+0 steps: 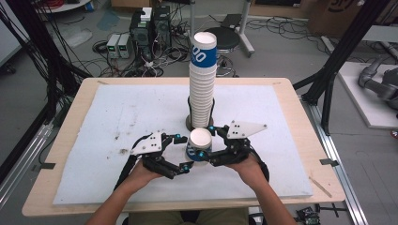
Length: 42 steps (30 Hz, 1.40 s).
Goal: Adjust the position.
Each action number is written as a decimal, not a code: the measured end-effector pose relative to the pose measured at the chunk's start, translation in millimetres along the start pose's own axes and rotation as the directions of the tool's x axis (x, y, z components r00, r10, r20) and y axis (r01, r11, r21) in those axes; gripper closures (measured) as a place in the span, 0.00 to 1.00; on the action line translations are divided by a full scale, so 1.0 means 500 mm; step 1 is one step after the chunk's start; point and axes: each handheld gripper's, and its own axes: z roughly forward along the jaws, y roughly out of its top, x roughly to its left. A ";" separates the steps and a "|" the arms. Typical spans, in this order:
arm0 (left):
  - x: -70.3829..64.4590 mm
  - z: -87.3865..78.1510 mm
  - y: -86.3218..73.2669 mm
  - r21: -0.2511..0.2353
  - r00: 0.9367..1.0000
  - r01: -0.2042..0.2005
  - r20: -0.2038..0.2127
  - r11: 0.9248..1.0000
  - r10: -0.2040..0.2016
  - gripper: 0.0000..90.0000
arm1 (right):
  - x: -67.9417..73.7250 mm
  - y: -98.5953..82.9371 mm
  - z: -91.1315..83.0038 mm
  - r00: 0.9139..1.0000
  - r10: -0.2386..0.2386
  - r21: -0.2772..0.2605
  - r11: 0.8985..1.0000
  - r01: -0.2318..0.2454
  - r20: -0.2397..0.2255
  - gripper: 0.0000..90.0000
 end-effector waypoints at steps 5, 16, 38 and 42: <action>0.003 0.001 0.000 -0.002 1.000 0.009 0.009 1.000 -0.009 0.16 | 0.000 -0.002 0.004 1.000 0.000 -0.001 1.000 0.000 -0.008 0.32; -0.003 0.017 -0.004 0.014 0.998 0.015 0.057 1.000 -0.015 0.16 | 0.005 -0.003 0.012 0.999 0.009 -0.014 1.000 -0.009 -0.040 0.32; -0.001 0.012 0.005 0.109 0.998 -0.042 0.041 0.993 0.038 0.31 | 0.008 -0.004 0.011 0.998 0.025 -0.058 0.998 -0.028 -0.058 0.20; 0.004 0.009 0.017 0.177 0.998 -0.049 0.033 0.983 0.044 0.31 | 0.006 0.003 0.000 0.999 0.007 -0.060 0.998 -0.010 -0.044 0.20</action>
